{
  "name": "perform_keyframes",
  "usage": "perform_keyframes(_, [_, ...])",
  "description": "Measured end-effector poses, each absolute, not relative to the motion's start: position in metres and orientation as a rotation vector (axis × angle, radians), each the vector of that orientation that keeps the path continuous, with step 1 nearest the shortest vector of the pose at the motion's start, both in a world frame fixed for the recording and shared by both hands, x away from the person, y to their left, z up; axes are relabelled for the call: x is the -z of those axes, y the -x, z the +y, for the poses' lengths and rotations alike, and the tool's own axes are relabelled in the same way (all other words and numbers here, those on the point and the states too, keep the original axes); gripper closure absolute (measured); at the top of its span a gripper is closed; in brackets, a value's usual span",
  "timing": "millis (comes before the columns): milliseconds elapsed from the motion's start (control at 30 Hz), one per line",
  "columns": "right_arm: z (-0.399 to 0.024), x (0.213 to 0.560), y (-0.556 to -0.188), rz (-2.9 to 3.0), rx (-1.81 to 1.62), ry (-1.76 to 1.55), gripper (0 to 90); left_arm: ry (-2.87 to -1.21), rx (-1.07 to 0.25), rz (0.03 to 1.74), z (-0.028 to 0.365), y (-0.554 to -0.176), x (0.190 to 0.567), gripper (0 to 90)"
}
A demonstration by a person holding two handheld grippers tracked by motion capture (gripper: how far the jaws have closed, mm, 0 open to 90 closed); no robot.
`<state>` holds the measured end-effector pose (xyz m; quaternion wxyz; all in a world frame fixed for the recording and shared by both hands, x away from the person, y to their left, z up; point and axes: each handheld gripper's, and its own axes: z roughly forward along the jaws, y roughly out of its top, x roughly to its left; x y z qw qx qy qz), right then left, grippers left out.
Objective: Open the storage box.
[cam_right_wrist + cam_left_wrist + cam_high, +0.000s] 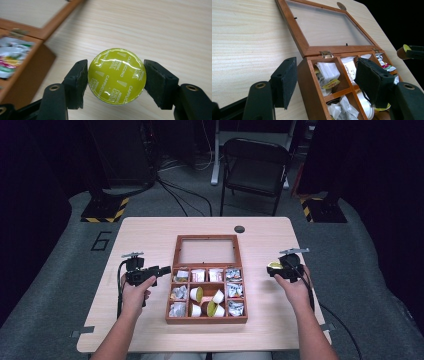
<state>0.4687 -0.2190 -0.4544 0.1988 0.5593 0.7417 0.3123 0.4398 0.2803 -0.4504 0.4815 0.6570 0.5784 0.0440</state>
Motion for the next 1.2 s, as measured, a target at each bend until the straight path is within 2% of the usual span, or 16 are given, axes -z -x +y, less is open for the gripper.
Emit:
perform_keyframes(300, [-0.257, 0.474, -0.472, 1.983, -0.853, -1.718, 37.6, -1.607, -0.106, 1.412, 0.28, -0.441, 0.452, 33.8])
perform_keyframes(600, [-0.257, 0.485, -0.474, 1.997, -0.81, -1.732, 37.1, -1.605, -0.103, 1.415, 0.281, -0.441, 0.453, 33.8])
perform_keyframes(733, [-0.257, 0.488, -0.474, 1.998, -0.806, -1.733, 33.5, -1.609, -0.108, 1.411, 0.281, -0.442, 0.453, 33.8])
perform_keyframes(933, [-0.261, 0.483, -0.473, 1.962, -0.82, -1.714, 31.7, -1.603, -0.101, 1.421, 0.28, -0.442, 0.453, 33.7])
perform_keyframes(1200, [-0.253, 0.459, -0.466, 1.907, -0.887, -1.684, 32.3, -1.647, -0.12, 1.425, 0.279, -0.443, 0.454, 33.9])
